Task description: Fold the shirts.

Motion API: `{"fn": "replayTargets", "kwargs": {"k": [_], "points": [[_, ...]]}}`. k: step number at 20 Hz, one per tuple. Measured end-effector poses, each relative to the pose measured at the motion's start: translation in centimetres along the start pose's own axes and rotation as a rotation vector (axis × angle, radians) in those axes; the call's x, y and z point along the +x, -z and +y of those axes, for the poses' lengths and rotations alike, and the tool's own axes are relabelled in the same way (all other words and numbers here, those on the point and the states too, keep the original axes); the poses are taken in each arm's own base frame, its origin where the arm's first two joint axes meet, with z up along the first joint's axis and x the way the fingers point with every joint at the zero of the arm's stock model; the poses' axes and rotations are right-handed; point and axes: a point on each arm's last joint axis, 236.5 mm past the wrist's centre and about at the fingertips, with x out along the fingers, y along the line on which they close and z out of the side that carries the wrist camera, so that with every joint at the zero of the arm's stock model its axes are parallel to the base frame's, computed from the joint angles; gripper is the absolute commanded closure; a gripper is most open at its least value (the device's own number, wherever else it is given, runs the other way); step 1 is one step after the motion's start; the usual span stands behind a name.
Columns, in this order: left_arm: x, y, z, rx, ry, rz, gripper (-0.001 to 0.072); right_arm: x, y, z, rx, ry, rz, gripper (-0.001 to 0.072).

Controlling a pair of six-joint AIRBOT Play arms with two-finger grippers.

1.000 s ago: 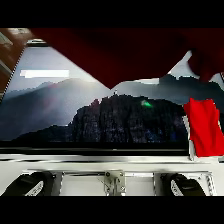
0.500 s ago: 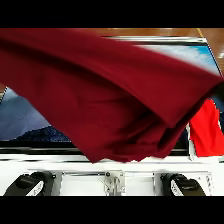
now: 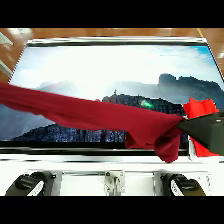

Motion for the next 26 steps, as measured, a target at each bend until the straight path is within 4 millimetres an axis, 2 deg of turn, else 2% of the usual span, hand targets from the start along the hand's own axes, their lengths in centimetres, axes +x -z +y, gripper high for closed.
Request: {"fn": "replayTargets", "kwargs": {"k": [3,6,9,13,14,16,19,20,21,22,23,24,26], "points": [[1.1,2.5,2.3,-0.074,-0.076,0.067,0.0668,3.5,1.0,-2.7,0.099,0.007,0.084,0.0647],[4.8,5.4,5.8,-0.123,-0.166,0.142,0.0668,8.7,0.3,-6.3,0.195,0.004,0.108,0.0647],[11.0,7.9,10.1,-0.15,-0.243,0.165,0.0667,14.7,-2.1,-9.8,0.229,0.002,0.085,0.0647],[21.1,11.1,15.5,-0.17,-0.297,0.148,0.0667,23.4,-8.6,-15.3,0.216,0.052,-0.098,0.0647],[23.5,12.6,16.6,-0.18,-0.304,0.167,0.0667,25.4,-10.0,-16.8,0.23,0.072,-0.149,0.0647],[27.9,16.9,18.2,-0.242,-0.305,0.242,0.0666,28.9,-10.9,-19.6,0.275,0.102,-0.182,0.0647],[32.7,24.2,18.6,-0.423,-0.281,0.385,0.0664,33.0,-9.3,-22.1,0.342,0.123,-0.129,0.0646],[33.7,25.9,18.3,-0.483,-0.271,0.413,0.0616,33.9,-8.7,-22.5,0.36,0.123,-0.11,0.0642],[34.7,27.4,18.0,-0.539,-0.261,0.436,0.0403,34.5,-8.2,-22.7,0.371,0.123,-0.096,0.055],[35.3,28.4,17.7,-0.582,-0.254,0.451,0.0132,34.8,-8.1,-22.9,0.38,0.124,-0.092,0.0216],[35.8,28.9,17.7,-0.617,-0.252,0.453,0.0003,34.8,-8.3,-23.1,0.387,0.124,-0.096,0.0015],[36.1,29.2,17.9,-0.645,-0.254,0.453,0.0003,34.5,-8.6,-23.3,0.386,0.124,-0.106,0.0017],[35.9,29.2,18.6,-0.685,-0.253,0.476,0.0005,32.7,-9.8,-23.5,0.353,0.124,-0.125,0.0019]]}}
